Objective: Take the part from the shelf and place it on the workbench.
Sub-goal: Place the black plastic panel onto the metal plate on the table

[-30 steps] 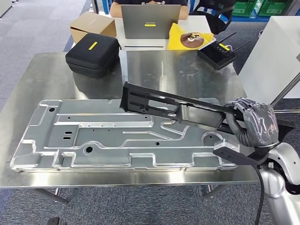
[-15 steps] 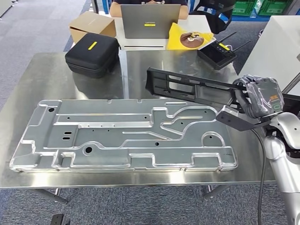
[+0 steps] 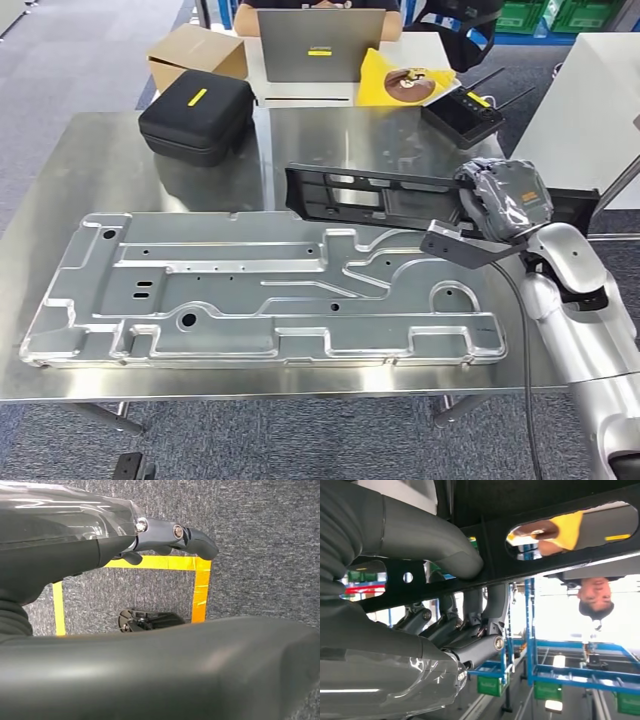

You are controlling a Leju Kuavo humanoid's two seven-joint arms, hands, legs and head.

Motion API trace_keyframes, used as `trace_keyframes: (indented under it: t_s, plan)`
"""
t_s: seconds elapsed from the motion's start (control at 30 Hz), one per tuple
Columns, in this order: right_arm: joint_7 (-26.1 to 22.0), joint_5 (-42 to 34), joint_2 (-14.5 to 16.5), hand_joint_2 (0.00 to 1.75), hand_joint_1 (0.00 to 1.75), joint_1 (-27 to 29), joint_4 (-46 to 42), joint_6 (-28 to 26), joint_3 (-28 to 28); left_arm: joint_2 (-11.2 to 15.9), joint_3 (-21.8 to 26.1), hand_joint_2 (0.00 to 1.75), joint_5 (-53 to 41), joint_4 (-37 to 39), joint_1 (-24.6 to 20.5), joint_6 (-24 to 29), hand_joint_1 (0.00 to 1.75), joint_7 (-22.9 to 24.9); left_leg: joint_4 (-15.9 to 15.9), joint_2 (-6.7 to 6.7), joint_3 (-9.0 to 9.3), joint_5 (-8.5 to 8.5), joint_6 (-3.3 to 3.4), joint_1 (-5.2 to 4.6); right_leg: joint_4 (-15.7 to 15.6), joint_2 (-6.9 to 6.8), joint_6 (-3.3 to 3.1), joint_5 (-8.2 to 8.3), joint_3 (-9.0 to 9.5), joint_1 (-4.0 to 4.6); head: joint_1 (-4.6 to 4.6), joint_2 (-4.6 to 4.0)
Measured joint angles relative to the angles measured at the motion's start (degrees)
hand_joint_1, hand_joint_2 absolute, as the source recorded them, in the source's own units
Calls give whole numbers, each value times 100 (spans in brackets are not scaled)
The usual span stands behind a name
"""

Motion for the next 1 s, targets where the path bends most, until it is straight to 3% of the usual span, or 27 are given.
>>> trace_keyframes:
  t_s: [0.57, 1.0]
  plan:
    - [430, 71, 1283, 175, 175, -526, 76, 20, 836, -24, -141, 175, -126, 1, -140, 13, 0, 0, -1, -2, 1, 1, -1, 7, 1, -2, 0, 0, 0, 3, 1, 0]
    - [362, -79, 1496, 175, 175, -219, 152, -156, 929, -38, -162, 175, -127, 1, -158, 30, 0, -27, -1, -2, 2, 1, -1, 6, 1, -2, 0, 0, -1, 2, 0, 0]
